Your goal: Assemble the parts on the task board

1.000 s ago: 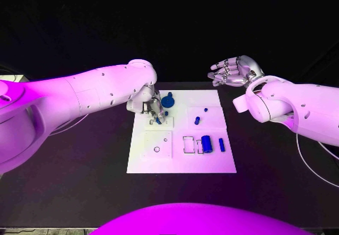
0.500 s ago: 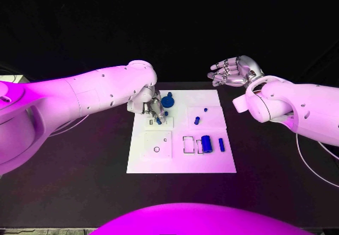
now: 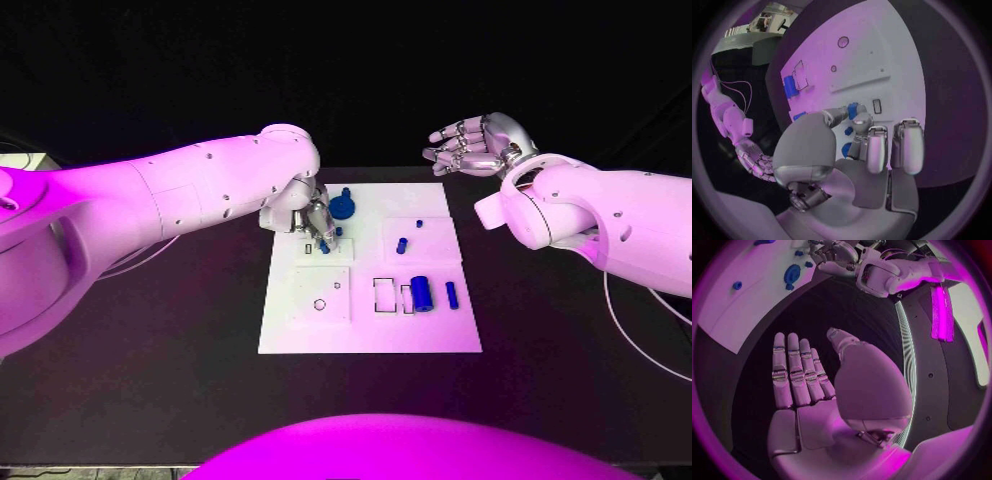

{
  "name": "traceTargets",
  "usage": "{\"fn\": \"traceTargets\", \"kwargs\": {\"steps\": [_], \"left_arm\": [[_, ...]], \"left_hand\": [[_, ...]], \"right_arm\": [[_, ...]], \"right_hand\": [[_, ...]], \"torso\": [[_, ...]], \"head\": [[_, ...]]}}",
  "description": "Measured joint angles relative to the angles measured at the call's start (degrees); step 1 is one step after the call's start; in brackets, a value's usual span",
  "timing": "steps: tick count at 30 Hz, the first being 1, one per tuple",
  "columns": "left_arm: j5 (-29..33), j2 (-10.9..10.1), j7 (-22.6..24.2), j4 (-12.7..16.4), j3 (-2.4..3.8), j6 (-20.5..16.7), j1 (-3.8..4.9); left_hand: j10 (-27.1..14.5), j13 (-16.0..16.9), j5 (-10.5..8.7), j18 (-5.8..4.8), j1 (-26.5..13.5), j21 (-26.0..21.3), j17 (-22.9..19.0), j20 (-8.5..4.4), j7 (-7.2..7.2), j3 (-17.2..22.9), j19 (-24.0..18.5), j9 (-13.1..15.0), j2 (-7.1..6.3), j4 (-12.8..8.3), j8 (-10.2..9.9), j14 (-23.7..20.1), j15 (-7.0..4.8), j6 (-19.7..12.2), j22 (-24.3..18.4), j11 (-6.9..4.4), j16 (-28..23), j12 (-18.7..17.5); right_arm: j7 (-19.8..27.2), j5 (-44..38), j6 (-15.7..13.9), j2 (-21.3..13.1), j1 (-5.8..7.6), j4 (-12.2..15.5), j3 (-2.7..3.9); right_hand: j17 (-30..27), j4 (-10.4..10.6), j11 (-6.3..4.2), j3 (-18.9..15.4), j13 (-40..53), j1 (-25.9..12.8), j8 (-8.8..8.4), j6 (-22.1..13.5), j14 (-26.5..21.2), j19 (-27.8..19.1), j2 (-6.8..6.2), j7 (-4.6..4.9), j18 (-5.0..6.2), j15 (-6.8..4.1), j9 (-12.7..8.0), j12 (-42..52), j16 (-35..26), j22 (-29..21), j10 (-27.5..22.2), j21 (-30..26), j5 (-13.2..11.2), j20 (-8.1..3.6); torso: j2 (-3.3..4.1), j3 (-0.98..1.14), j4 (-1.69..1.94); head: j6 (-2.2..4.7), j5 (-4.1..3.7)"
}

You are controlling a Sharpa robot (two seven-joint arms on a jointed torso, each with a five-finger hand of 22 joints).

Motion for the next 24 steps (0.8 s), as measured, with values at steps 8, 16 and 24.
{"fn": "traceTargets", "kwargs": {"steps": [8,16,24], "left_arm": [[-0.65,-0.88,0.23,1.41,0.02,-1.13,-0.02],[-1.22,-2.84,0.46,4.52,0.45,-3.38,-0.29],[-1.75,-4.64,0.6,7.58,0.64,-6.76,-0.43]], "left_hand": [[0.22,0.14,0.0,0.0,-0.01,0.24,0.0,0.0,0.01,0.0,0.0,0.2,0.01,0.0,-0.04,0.0,0.0,0.0,0.0,-0.21,0.0,0.04],[0.74,0.39,-0.01,0.0,-0.64,0.7,0.0,0.0,-0.3,0.17,0.0,0.3,0.13,0.17,0.21,0.0,0.0,0.31,0.0,-0.33,0.0,0.4],[1.13,0.71,-0.06,0.0,-1.2,0.91,0.0,0.0,-0.3,2.26,0.0,0.37,-0.28,-1.53,0.21,0.0,0.0,0.31,0.0,-0.33,0.0,0.67]], "right_arm": [[0.0,0.0,0.03,-0.07,0.0,0.02,0.0],[0.0,-0.01,0.06,-0.19,0.0,-0.01,0.0],[0.0,-0.01,0.1,-0.29,0.0,-0.06,0.0]], "right_hand": [[0.0,0.0,0.0,0.0,0.0,0.0,0.0,0.0,0.0,0.0,0.0,0.0,0.0,0.0,0.0,0.0,0.0,0.0,0.0,0.0,0.0,0.0],[-0.01,0.0,0.0,0.0,-0.03,0.0,0.0,0.0,0.0,0.0,0.0,0.0,0.0,0.0,-0.01,0.0,0.0,-0.03,0.0,0.0,0.0,0.0],[-0.07,0.0,0.0,0.0,-0.17,0.0,0.0,0.0,0.0,0.0,0.0,0.0,0.0,0.0,-0.06,0.0,0.0,-0.16,0.0,0.0,0.0,0.0]], "torso": [[0.01,-0.01,0.0],[-0.02,-0.01,0.05],[-0.04,-0.04,0.07]], "head": [[-0.02,0.0],[-0.09,-0.08],[-0.19,-0.12]]}}
